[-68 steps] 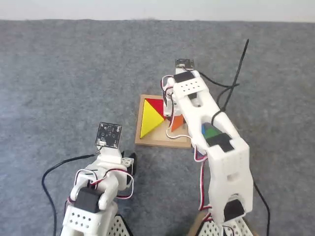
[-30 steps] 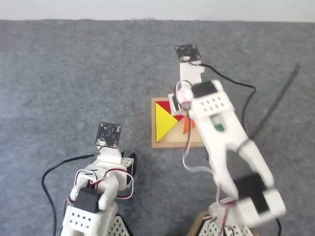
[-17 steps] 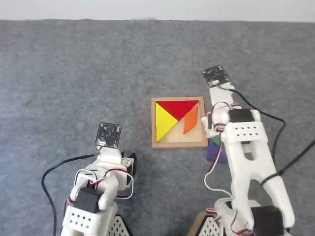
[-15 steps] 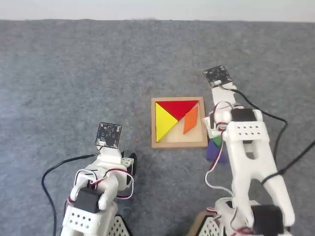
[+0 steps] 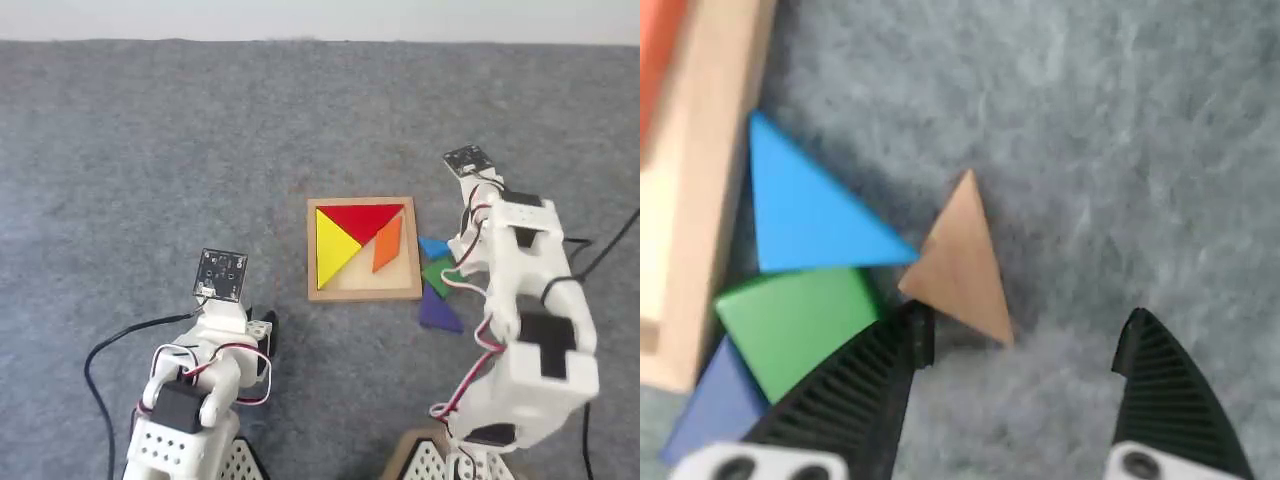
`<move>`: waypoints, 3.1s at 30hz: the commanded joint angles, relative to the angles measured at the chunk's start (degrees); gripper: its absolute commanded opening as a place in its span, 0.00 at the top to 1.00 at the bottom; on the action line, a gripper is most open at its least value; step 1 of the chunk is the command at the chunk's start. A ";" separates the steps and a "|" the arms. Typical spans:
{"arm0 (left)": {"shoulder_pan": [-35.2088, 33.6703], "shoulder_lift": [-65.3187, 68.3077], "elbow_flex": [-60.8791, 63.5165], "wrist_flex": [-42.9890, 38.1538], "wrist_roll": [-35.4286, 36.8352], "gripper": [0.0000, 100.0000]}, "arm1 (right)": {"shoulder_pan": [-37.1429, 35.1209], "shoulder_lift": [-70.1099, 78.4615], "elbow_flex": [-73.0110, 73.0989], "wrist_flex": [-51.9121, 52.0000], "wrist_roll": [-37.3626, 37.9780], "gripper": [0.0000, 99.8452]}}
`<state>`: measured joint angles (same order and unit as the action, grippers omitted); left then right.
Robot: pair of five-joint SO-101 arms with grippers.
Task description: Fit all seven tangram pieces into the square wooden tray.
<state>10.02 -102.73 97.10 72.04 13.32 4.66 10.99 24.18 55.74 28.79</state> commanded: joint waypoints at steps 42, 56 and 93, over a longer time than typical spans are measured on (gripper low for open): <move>0.09 -0.97 -0.66 0.09 0.35 0.89 | -8.66 7.96 -11.25 1.45 -19.78 0.70; 0.09 -0.97 -0.66 0.09 0.35 0.89 | -6.90 7.60 -12.31 2.86 -18.64 0.93; 0.09 -0.97 -0.66 0.09 0.35 0.89 | -6.02 2.07 -4.22 4.53 -13.36 0.76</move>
<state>10.02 -102.73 97.10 72.04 13.32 -1.67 13.71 22.15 58.73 14.81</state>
